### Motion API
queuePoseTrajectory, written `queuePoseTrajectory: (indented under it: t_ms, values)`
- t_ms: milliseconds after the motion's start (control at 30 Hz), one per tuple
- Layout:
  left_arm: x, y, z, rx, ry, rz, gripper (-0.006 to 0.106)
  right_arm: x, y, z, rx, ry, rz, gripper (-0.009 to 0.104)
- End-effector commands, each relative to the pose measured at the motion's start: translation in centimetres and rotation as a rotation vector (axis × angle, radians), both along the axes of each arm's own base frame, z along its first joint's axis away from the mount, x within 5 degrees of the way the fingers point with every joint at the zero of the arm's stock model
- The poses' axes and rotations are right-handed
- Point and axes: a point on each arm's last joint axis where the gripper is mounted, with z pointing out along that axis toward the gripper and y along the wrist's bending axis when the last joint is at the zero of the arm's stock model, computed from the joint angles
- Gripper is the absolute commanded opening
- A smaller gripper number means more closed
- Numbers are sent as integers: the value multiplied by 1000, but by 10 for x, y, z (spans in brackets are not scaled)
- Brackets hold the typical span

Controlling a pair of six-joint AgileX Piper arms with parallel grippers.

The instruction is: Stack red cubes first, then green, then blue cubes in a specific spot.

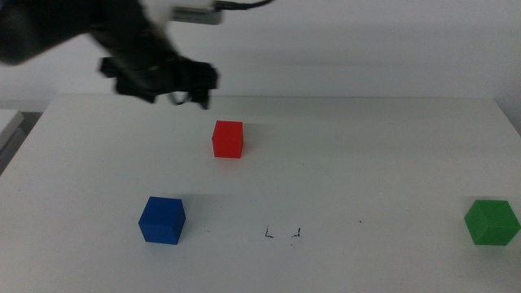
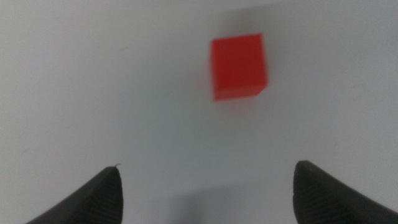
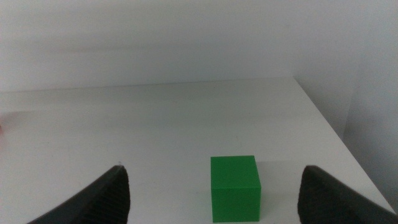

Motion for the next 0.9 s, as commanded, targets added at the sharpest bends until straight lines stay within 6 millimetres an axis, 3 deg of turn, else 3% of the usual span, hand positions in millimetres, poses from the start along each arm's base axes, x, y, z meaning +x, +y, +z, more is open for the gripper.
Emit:
queuePoseTrajectory:
  t_ms: [0,167,400,667,867]
  values:
    - [18,-20,-5,9,18,12,94,0,0,0,-17,-12,3,93]
    - [52,-41,-23,-33,31,4,94,0,0,0,-17,-12,3,93]
    - [86,-52,-67,-11,70,70,90,0,0,0,-17,-12,3,93]
    - [104,-61,-115,-15,87,72,83,0,0,0,-17,-12,3,93]
    - [110,-62,-140,-29,104,88,74,0,0,0,-17,-12,3,93]
